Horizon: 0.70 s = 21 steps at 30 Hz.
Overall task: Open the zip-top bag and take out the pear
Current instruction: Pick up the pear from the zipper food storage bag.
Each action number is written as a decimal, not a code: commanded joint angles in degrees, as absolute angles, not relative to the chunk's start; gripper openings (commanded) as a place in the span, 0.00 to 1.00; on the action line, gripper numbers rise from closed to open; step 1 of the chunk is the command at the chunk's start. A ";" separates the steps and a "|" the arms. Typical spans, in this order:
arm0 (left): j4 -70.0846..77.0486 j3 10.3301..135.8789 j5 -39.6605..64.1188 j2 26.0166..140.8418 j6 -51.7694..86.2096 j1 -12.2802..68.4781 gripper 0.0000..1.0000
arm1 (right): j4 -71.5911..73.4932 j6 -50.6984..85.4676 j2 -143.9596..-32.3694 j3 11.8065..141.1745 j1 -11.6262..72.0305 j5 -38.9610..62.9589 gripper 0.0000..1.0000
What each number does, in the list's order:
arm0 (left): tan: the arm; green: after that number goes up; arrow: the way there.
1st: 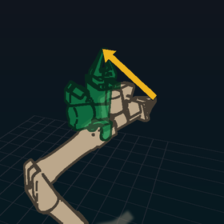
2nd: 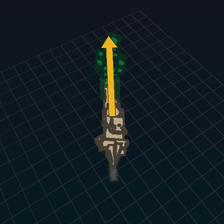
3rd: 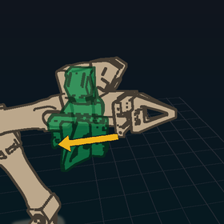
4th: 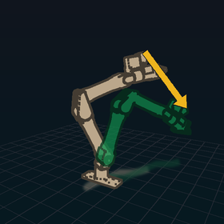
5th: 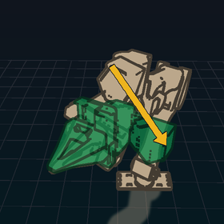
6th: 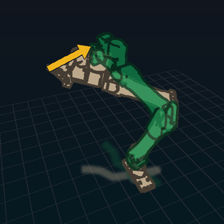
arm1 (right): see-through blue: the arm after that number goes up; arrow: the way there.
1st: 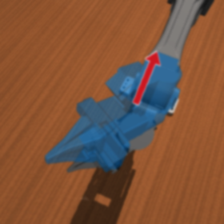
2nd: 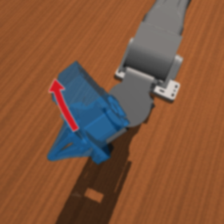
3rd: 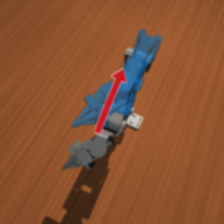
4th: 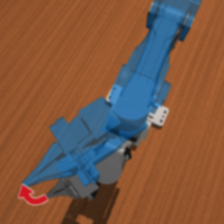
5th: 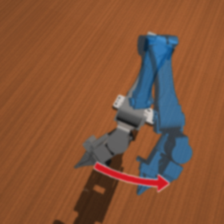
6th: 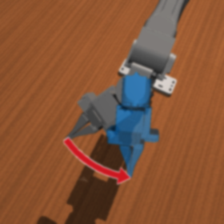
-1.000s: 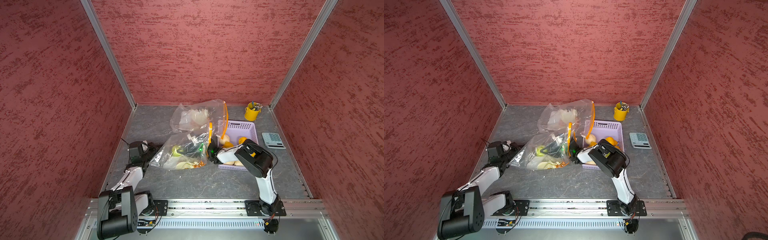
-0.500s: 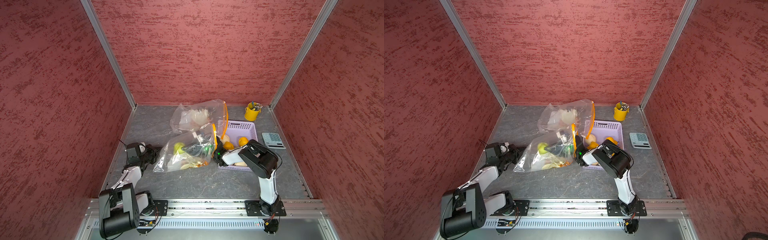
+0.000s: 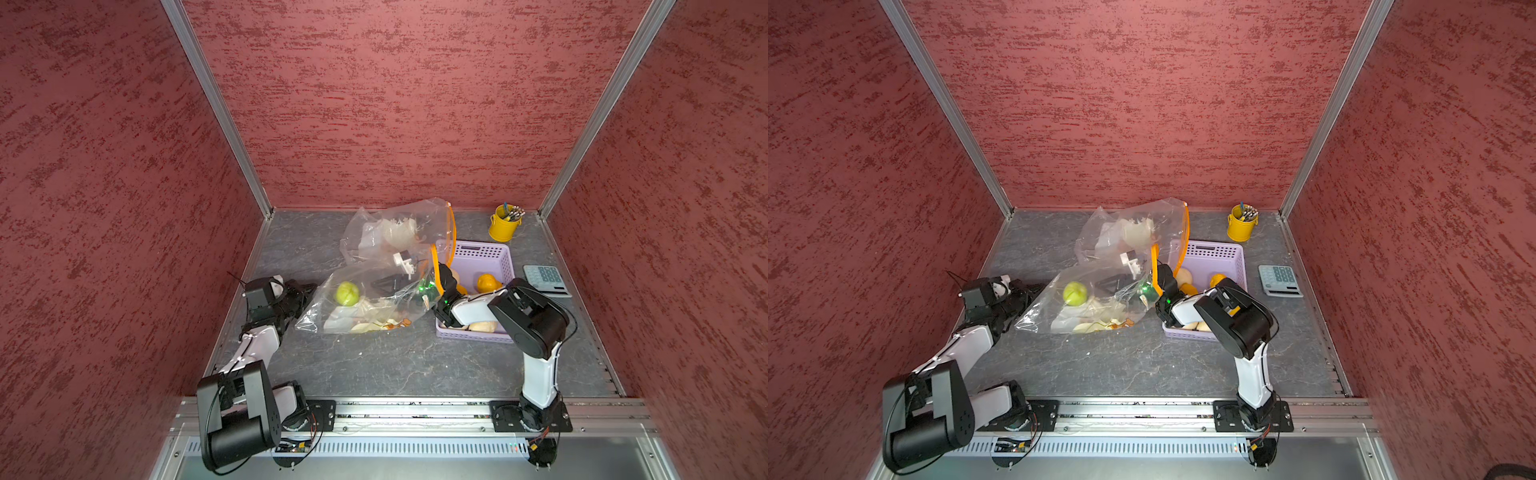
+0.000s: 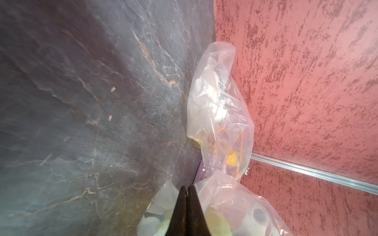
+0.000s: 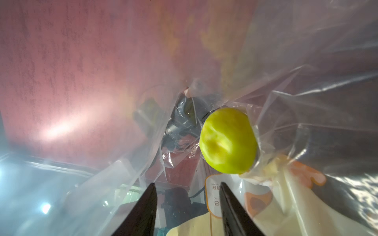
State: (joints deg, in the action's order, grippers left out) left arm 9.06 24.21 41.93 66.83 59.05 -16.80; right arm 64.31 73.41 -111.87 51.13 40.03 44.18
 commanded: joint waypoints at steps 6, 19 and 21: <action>14.69 20.32 41.68 62.06 63.85 -11.80 0.00 | 75.09 86.14 -121.66 59.68 43.20 46.99 0.55; 16.84 19.45 41.25 62.97 64.06 -11.13 0.00 | 42.87 67.67 -118.86 58.97 43.23 41.64 0.88; 17.39 18.76 40.88 63.39 63.99 -10.99 0.00 | 41.80 67.61 -119.86 59.73 43.23 41.65 0.89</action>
